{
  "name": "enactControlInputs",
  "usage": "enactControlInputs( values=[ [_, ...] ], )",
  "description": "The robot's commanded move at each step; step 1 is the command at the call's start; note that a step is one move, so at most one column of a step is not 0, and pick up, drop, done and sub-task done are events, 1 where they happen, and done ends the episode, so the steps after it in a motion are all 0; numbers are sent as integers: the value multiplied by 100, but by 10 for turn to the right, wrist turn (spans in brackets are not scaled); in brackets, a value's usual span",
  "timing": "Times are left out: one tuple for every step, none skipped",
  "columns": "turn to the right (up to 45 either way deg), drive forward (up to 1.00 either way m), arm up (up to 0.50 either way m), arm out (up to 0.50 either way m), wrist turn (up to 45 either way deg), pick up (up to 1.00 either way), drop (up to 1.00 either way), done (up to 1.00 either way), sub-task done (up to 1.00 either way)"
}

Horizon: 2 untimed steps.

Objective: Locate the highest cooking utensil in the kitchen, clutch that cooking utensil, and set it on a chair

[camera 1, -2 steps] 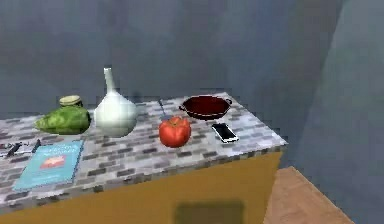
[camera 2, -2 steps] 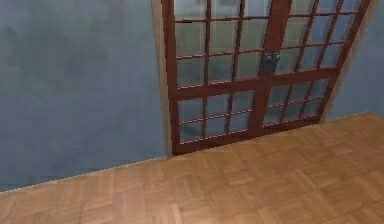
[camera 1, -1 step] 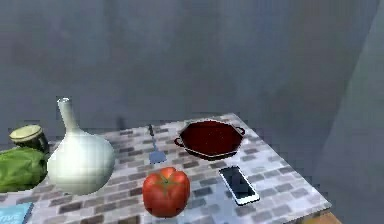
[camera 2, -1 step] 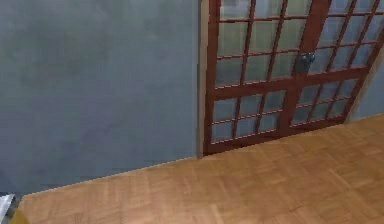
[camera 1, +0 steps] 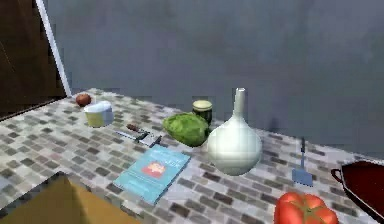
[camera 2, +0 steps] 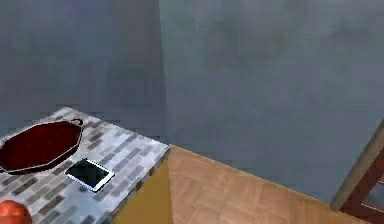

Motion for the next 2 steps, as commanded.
enactControlInputs(
  values=[
    [-330, 0, 0, 0, 0, 0, 0, 0, 0],
    [0, 0, 50, 0, 0, 0, 0, 0, 0]
  ],
)
